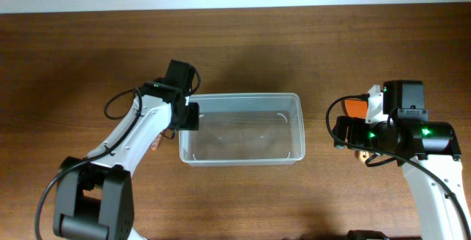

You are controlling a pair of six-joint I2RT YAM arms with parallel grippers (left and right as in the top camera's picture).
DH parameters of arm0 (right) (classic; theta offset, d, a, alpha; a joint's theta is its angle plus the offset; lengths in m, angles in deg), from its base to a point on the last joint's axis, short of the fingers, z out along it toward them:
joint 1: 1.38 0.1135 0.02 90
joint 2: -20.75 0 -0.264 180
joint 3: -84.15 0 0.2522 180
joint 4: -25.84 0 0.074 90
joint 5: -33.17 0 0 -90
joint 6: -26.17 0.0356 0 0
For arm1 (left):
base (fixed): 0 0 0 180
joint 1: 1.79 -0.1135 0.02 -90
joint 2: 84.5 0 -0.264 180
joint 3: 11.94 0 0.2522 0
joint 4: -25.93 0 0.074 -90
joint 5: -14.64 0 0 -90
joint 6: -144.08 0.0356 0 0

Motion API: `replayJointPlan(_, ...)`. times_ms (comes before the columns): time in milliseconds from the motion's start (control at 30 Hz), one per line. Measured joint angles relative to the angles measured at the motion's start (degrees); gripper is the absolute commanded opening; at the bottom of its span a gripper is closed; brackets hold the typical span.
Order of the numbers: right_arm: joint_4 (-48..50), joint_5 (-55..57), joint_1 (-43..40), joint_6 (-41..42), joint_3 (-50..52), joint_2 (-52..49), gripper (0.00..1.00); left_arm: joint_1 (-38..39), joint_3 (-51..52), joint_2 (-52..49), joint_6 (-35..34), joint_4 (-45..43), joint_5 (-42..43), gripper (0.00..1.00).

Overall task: Pack container
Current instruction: 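Drag the clear container with the left gripper to table center, then grasp the orange socket rail with the left gripper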

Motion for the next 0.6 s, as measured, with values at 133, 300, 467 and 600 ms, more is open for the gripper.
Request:
replayJointPlan(133, 0.02, 0.00, 0.00, 0.02, -0.02, 0.00, 0.99, 0.00, -5.31, 0.37, 0.20, 4.55, -3.06, 0.69)
replayJointPlan(300, 0.02, 0.00, 0.00, 0.00, -0.02, 0.00, 0.99, 0.00, -10.84, 6.60, 3.91, 7.04, -4.90, 0.99)
replayJointPlan(467, 0.02, 0.00, 0.00, 0.00, -0.02, 0.00, 0.99, -2.89, -13.53, 15.89, 10.62, 9.38, -5.27, 0.99)
replayJointPlan(600, 0.07, 0.00, 0.00, -0.02, -0.02, 0.00, 0.99, -11.08, -13.77, 15.15, 14.60, 11.17, -4.00, 0.99)
